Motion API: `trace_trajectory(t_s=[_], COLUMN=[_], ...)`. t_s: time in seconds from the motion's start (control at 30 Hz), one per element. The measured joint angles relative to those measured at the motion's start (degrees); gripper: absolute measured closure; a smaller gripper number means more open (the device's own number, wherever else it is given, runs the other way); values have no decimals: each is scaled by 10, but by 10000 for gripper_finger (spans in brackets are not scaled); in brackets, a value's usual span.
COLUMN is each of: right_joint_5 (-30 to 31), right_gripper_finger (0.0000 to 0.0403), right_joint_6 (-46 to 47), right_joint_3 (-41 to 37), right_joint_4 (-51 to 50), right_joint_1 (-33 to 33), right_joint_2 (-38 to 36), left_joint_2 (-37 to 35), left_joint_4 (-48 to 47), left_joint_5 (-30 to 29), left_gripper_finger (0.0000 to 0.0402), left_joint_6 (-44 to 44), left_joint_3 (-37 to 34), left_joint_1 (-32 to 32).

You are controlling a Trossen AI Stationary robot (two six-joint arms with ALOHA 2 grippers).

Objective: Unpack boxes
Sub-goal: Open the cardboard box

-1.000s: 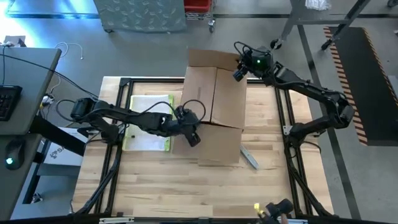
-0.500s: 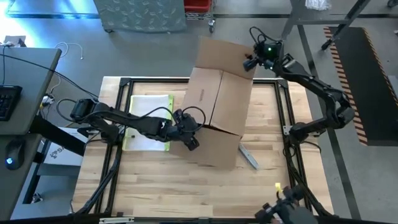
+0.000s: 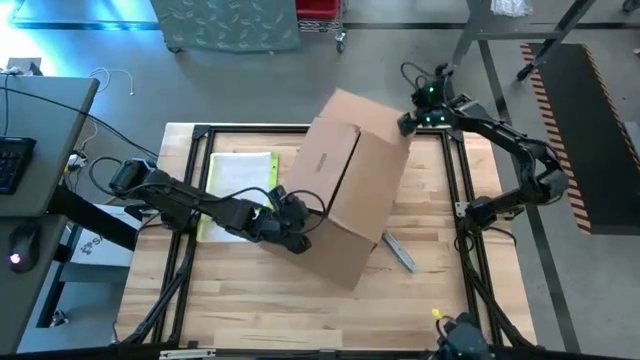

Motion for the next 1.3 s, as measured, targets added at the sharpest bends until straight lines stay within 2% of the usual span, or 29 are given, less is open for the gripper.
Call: trace_trajectory(t_s=[0.07, 0.17, 0.4, 0.47, 0.7, 0.87, 1.1, 1.3], right_joint_5=[-24, -26, 71, 82, -85, -87, -102, -96], right_gripper_finger=[153, 154, 154, 154, 157, 170, 185, 187], right_joint_6=[-7, -11, -7, -20, -27, 4, 0, 0], right_joint_3=[-4, -4, 22, 27, 13, -20, -74, -82], right_joint_4=[-40, -45, -41, -24, -18, -42, -26, -20], right_joint_1=[14, 30, 42, 45, 46, 45, 44, 44], right_joint_2=[0, 1, -33, -49, -54, -45, -50, -49], left_joint_2=[0, 1, 2, 2, 2, 2, 3, 3], left_joint_4=[1, 2, 2, 2, 3, 1, -4, -4], left_joint_5=[-8, -13, -18, -19, -22, -31, -48, -48], left_gripper_finger=[402, 402, 402, 402, 402, 402, 402, 402], left_joint_6=[0, 0, 0, 1, 0, 1, -3, -4], left_joint_3=[0, -1, -1, -1, -1, -1, -2, -2], left_joint_1=[0, 1, 1, 2, 2, -3, -6, -6])
